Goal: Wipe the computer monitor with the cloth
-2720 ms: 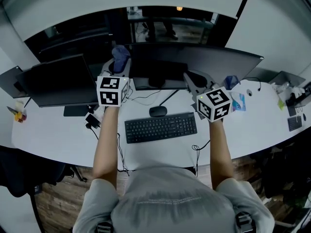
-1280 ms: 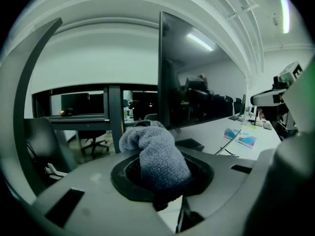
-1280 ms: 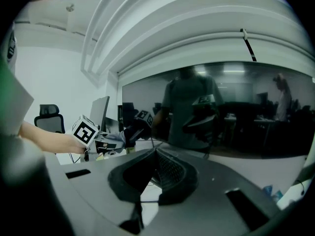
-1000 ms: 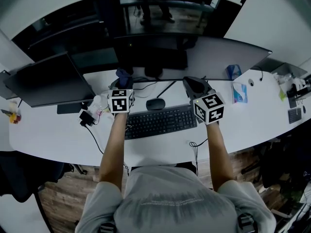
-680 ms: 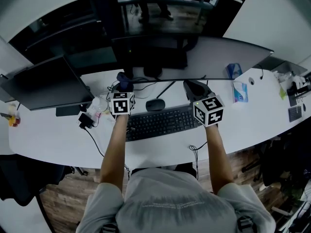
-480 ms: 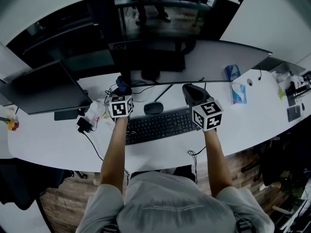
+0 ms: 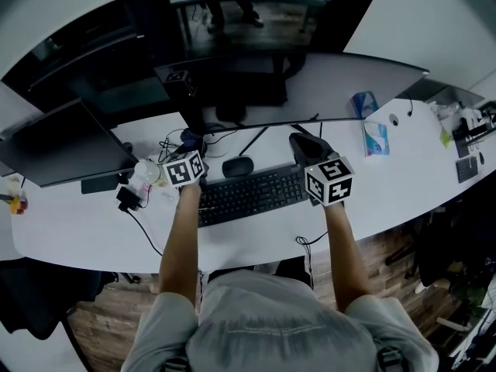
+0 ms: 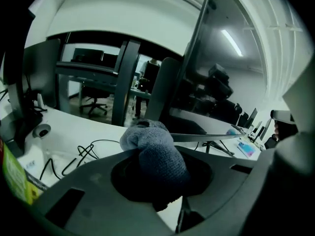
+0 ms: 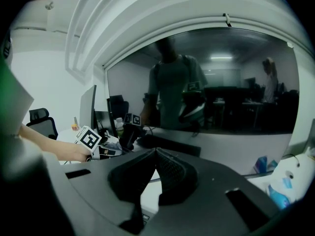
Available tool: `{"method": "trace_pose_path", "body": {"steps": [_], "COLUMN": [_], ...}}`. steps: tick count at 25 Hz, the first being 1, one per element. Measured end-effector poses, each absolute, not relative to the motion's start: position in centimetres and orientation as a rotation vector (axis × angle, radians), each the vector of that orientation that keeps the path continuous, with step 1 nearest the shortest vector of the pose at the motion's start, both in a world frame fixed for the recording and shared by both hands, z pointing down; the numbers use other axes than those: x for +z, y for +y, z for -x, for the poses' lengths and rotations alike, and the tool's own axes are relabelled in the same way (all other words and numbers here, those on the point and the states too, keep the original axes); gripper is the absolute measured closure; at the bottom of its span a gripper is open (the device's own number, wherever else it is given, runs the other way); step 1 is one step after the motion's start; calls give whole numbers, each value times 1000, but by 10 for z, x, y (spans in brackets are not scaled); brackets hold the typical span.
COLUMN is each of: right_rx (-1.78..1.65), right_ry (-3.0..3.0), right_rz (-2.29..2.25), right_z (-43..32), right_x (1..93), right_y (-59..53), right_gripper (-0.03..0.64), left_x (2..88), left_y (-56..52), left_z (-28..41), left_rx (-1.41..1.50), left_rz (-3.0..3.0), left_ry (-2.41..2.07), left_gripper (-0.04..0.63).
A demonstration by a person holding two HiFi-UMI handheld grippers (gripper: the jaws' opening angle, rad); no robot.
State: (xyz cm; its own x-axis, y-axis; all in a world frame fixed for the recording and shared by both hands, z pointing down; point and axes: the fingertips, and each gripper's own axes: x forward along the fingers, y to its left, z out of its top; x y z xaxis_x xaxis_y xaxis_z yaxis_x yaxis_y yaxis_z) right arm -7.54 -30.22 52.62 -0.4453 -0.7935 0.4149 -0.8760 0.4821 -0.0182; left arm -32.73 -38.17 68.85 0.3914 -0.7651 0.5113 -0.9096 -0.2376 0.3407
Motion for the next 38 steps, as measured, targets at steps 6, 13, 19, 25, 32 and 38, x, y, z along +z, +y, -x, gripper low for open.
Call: {"method": "trace_pose_path", "body": {"steps": [6,13,19,25,32,38], "right_rx": [332,351,363,373,386,395], "right_ry": [-2370,-2348,-2340,-2335,-2304,-2262], "right_rz": [-1417,-1440,-1461,-1479,-1531,-1589], "right_z": [59,39,29,15,-20,-51], "right_x": [528,533,536,536,534,534], "right_y": [-296,-293,-291,-286,-278,-277], "right_gripper": [615,615,615,615,615,615], "left_x": [688,690,688,687,685,686], "left_y": [-385,-387,-387,-387,-386,-388], "left_z": [319,294,268,240,204,183], "left_rx": [-33,-221,-273,-270,-260,-248], "left_rz": [-1923,-1836,-1822,-1821,-1830,-1834], "left_ry": [-1346,-1243,-1158,-1115,-1080,-1085], "left_gripper": [511,512,512,512,512,512]}}
